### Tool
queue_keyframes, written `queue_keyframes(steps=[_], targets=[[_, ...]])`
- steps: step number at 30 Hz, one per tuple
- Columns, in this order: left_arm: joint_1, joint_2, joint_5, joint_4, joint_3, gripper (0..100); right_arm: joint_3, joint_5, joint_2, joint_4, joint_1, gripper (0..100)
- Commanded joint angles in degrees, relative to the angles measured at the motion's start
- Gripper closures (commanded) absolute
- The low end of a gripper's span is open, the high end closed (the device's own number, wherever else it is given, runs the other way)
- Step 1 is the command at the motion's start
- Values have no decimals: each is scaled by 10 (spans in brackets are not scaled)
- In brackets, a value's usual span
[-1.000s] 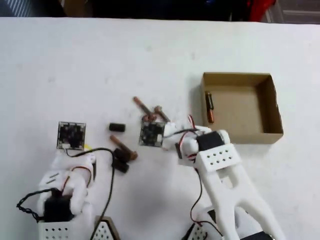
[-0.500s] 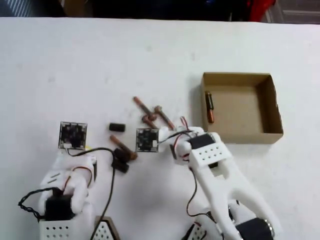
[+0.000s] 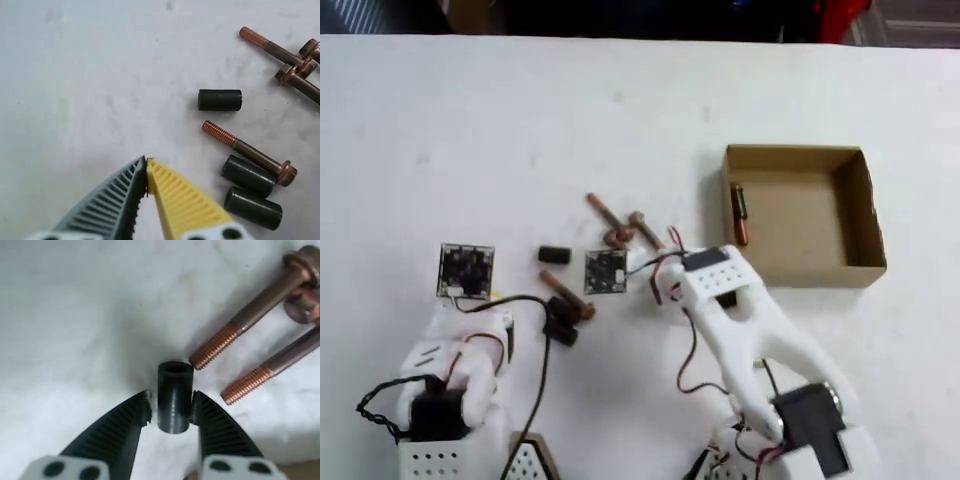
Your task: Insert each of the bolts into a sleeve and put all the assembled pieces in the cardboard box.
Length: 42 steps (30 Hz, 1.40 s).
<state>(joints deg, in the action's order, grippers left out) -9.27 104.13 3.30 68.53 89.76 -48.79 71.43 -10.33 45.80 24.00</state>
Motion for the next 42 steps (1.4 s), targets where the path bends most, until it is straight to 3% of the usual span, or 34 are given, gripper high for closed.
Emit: queue_keyframes(steps=[1,9,14,20,29,42], targets=[[-7,5,5,-16,-3,980,56,3,49,-7,4,886],[-7,5,5,-16,-3,980,76,3,91,-4,5,887],[-7,5,5,-16,-3,980,76,3,89,-4,3,988],[-7,5,5,-16,-2,980,76,-1,80,-2,3,983],[-6,5,5,-65,40,980,76,-172,-128,74,6,982],[-5,5,5,-65,40,980,76,-423,-434,218,2,982]])
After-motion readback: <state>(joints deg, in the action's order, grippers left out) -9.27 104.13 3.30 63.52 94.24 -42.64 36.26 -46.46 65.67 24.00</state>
